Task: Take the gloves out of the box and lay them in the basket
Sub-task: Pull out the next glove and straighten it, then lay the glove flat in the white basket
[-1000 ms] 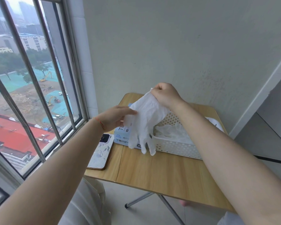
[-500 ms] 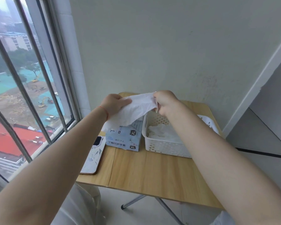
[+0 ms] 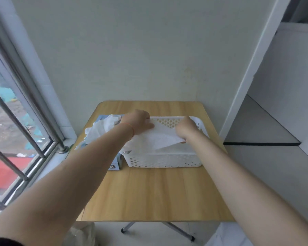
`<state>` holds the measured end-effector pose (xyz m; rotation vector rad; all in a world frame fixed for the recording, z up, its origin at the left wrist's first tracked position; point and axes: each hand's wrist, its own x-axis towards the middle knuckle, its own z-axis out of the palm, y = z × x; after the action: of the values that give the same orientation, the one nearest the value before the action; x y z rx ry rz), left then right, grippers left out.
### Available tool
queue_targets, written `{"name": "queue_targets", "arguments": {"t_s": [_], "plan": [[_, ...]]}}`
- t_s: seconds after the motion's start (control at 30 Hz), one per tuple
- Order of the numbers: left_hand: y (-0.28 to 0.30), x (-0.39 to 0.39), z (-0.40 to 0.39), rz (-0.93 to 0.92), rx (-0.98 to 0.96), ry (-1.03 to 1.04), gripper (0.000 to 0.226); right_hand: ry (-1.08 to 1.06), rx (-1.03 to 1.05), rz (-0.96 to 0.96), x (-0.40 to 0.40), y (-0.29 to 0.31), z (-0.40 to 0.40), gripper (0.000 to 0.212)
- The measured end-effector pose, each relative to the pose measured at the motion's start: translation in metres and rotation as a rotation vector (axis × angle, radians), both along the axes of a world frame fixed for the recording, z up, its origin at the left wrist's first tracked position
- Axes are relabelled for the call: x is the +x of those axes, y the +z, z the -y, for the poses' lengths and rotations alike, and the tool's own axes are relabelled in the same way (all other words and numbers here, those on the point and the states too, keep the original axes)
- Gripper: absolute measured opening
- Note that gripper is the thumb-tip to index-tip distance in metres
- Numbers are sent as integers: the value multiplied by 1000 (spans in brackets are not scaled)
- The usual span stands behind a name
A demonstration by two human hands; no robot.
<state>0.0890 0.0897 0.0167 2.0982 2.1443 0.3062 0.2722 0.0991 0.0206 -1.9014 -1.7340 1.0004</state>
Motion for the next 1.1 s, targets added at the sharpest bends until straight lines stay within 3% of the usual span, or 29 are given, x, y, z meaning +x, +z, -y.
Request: {"name": "queue_targets", "arguments": {"t_s": [0.13, 0.27, 0.33, 0.5, 0.7, 0.83, 0.97, 1.1], "plan": [[-14, 16, -7, -79, -16, -40, 23, 38, 31, 199, 16, -12, -4, 68], [-17, 22, -5, -149, 75, -80, 29, 93, 21, 264, 20, -16, -4, 71], [-10, 27, 4, -162, 62, -123, 20, 128, 16, 307, 20, -17, -6, 72], [-4, 31, 26, -208, -385, -215, 24, 148, 31, 429, 15, -16, -8, 74], [6, 26, 32, -219, -630, -171, 43, 165, 176, 499, 26, -17, 0, 64], [12, 32, 38, -184, -750, -167, 41, 263, 217, 645, 25, -18, 5, 61], [24, 22, 39, -64, -514, -83, 30, 331, 339, 784, 11, -6, 9, 52], [29, -11, 43, -30, -62, 98, 25, 411, 478, 749, -23, 8, 15, 36]]}}
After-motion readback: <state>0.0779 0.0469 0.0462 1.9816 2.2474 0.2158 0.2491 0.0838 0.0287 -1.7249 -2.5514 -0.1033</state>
